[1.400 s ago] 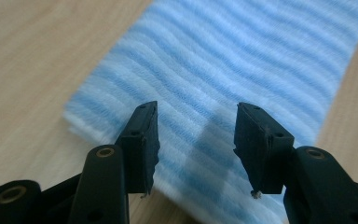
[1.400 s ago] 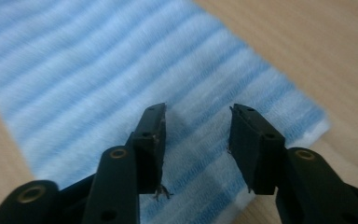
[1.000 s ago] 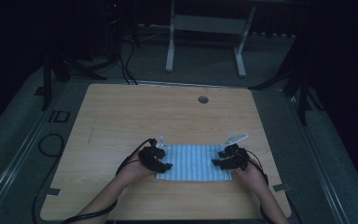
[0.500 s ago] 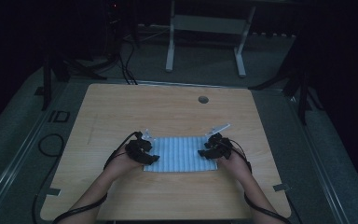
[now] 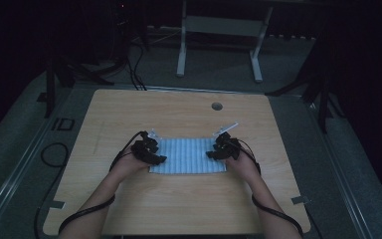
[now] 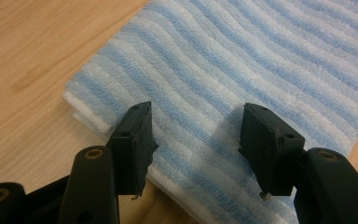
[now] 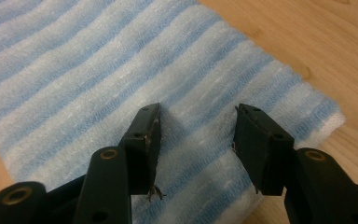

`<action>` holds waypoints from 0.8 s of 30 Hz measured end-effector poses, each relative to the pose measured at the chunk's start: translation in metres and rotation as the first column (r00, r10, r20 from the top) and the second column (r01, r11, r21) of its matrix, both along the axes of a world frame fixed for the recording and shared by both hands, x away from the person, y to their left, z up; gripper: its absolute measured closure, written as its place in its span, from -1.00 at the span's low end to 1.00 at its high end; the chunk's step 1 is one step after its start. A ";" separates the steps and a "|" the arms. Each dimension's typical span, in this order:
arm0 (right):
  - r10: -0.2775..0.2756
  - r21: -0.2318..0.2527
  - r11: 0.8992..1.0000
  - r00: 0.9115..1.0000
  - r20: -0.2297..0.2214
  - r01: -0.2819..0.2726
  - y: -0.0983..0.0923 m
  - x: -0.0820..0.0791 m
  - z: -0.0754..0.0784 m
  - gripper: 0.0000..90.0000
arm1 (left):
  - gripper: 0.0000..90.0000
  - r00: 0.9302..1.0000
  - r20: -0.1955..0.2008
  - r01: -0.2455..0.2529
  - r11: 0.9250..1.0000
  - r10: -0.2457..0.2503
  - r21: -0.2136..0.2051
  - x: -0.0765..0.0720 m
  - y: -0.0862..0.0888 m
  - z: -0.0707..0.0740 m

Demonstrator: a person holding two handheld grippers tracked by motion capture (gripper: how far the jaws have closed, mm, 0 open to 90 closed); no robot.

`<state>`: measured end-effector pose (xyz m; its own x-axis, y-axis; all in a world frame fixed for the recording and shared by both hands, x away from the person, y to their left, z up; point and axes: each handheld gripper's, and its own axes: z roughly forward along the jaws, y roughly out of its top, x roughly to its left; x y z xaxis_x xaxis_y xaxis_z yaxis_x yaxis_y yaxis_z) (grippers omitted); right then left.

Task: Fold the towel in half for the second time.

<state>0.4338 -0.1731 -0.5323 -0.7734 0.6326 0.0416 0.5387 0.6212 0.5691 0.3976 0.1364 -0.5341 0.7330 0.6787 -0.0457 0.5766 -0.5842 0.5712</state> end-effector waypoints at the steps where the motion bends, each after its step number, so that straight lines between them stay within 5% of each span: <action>1: 0.000 0.003 1.000 1.000 0.000 0.000 0.000 0.000 0.000 0.12 | -0.02 1.000 0.000 0.001 1.000 -0.001 -0.001 0.000 0.000 0.000; 9: 0.022 0.032 0.999 1.000 0.018 -0.022 -0.003 -0.005 0.007 -0.03 | -0.32 0.999 0.018 -0.033 0.998 0.034 -0.044 -0.004 0.001 0.005; 10: 0.019 0.041 0.999 1.000 0.019 -0.019 -0.004 -0.007 0.010 -0.17 | -0.55 0.998 0.026 -0.049 0.995 0.051 -0.084 -0.007 0.001 0.008; 15: 0.029 0.124 0.992 0.999 0.020 -0.031 -0.010 -0.011 0.017 -0.50 | -0.68 0.997 0.061 -0.042 0.994 0.049 -0.100 -0.014 -0.003 0.013; 21: 0.052 0.138 0.988 0.990 0.128 -0.069 -0.013 -0.020 0.018 -0.69 | -0.76 0.995 0.097 -0.020 0.995 0.030 -0.102 -0.023 -0.013 0.017; 24: 0.048 0.151 0.986 0.990 0.131 -0.068 -0.015 -0.022 0.018 -0.69 | -0.77 0.995 0.097 -0.022 0.991 0.035 -0.128 -0.026 -0.013 0.018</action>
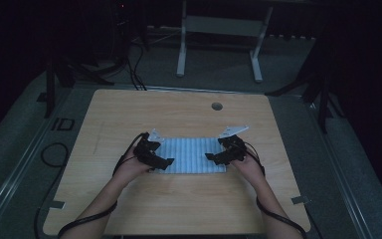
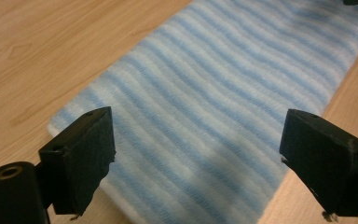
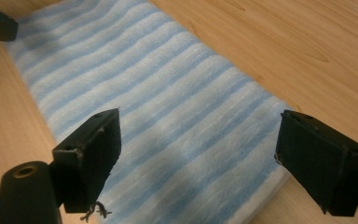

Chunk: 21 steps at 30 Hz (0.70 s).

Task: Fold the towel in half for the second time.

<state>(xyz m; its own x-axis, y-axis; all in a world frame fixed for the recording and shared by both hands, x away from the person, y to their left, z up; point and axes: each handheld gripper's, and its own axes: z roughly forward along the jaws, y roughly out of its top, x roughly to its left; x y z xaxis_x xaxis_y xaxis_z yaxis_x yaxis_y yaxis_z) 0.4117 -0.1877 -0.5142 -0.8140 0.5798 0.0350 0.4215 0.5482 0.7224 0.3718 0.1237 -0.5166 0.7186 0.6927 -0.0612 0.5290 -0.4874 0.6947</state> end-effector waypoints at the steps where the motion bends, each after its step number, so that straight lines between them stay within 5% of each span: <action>1: -0.005 0.013 1.000 1.000 0.009 0.004 -0.002 -0.002 0.000 -0.69 | -0.77 1.000 0.003 -0.004 1.000 0.004 -0.006 -0.001 0.000 0.000; 13: -0.081 0.029 0.996 0.994 0.070 0.079 -0.041 -0.018 -0.002 -0.67 | -0.82 0.999 -0.005 -0.037 0.999 0.037 -0.018 -0.020 0.023 -0.011; 21: -0.147 0.100 0.985 0.985 0.093 0.138 -0.072 -0.031 -0.004 -0.67 | -0.82 0.997 0.017 -0.080 0.996 0.080 -0.035 -0.037 0.043 -0.011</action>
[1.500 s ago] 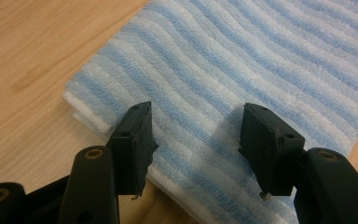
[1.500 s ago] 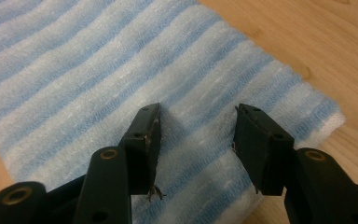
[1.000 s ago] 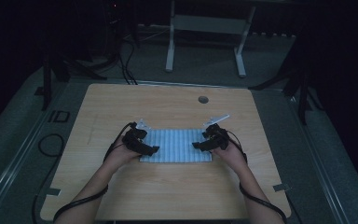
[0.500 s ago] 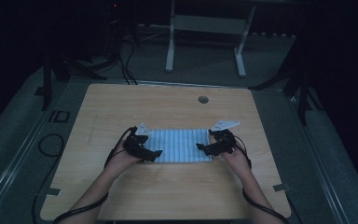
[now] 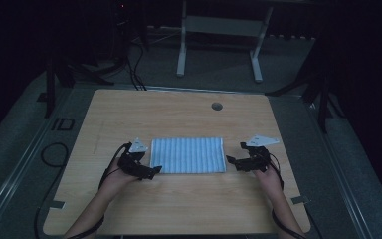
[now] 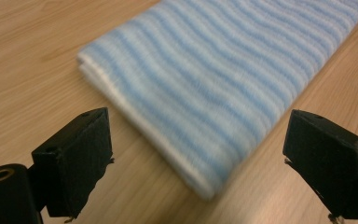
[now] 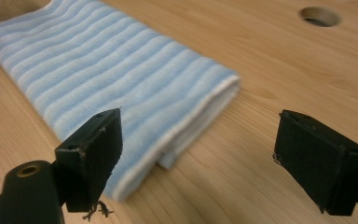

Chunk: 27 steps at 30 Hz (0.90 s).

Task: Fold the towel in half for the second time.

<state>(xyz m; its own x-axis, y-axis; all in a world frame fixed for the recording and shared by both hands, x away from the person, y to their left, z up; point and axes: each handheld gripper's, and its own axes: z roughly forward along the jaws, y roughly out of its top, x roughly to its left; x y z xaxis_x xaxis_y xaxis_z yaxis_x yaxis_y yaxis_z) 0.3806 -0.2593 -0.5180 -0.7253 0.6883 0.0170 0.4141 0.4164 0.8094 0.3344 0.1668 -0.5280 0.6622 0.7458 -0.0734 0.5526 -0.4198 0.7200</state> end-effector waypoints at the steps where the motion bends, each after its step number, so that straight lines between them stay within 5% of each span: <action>1: -0.010 0.003 1.000 1.000 0.004 0.010 -0.005 -0.003 0.000 -0.67 | -0.83 1.000 0.000 -0.011 1.000 0.011 0.012 -0.003 0.003 0.000; 8: -0.069 0.000 0.998 0.996 0.048 0.069 -0.033 -0.024 -0.006 -0.66 | -0.90 0.999 0.004 -0.051 0.999 0.051 -0.007 -0.018 0.024 -0.007; 13: -0.104 -0.007 0.995 0.994 0.042 0.104 -0.048 -0.036 -0.013 -0.66 | -0.93 0.997 0.009 -0.078 0.997 0.079 -0.025 -0.028 0.036 -0.011; 16: -0.141 0.031 0.990 0.990 0.024 0.140 -0.059 -0.042 -0.017 -0.67 | -0.93 0.996 0.017 -0.093 0.995 0.093 -0.037 -0.031 0.042 -0.013; 27: -0.281 0.066 0.958 0.959 0.032 0.278 -0.086 -0.064 -0.020 -0.69 | -0.93 0.989 0.028 -0.146 0.988 0.148 -0.054 -0.043 0.062 -0.019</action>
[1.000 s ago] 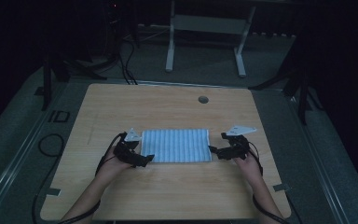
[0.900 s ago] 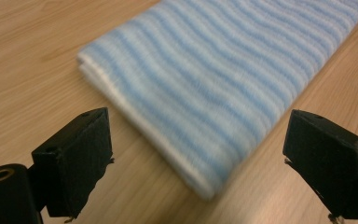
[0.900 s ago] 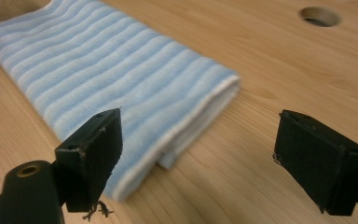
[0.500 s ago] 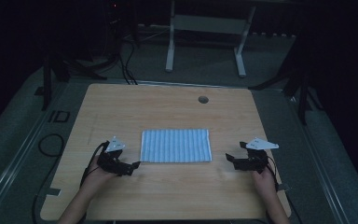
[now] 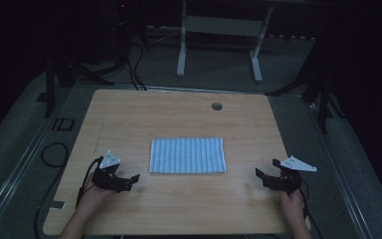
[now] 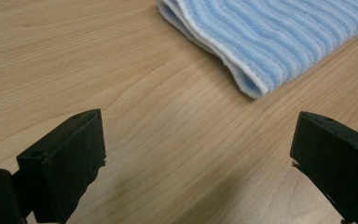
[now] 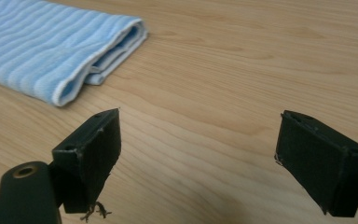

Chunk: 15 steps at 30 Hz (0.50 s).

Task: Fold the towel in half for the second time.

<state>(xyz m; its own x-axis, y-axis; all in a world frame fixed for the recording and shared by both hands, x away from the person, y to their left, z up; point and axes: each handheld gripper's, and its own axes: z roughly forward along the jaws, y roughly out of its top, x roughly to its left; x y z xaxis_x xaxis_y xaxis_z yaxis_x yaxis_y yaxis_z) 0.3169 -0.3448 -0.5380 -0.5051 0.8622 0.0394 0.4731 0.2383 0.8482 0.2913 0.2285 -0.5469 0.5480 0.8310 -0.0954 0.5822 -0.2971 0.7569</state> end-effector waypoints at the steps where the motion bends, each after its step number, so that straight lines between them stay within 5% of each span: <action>1: -0.010 0.001 1.000 1.000 0.000 0.010 -0.002 -0.002 0.000 -0.69 | -0.93 1.000 0.003 -0.007 1.000 0.007 -0.002 -0.001 0.002 0.000; 15: -0.133 0.047 0.990 0.991 -0.034 0.135 -0.025 -0.019 -0.011 -0.72 | -0.93 0.997 0.014 -0.070 0.997 0.071 -0.021 -0.018 0.021 -0.004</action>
<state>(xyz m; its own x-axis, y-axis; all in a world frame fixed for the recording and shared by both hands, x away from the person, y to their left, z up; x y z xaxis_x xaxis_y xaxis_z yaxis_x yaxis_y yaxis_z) 0.2978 -0.3695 -0.5495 -0.3833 0.9186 0.0965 0.5236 0.1300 0.8420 0.2734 0.2490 -0.5513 0.4895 0.8656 -0.1050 0.5898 -0.2400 0.7711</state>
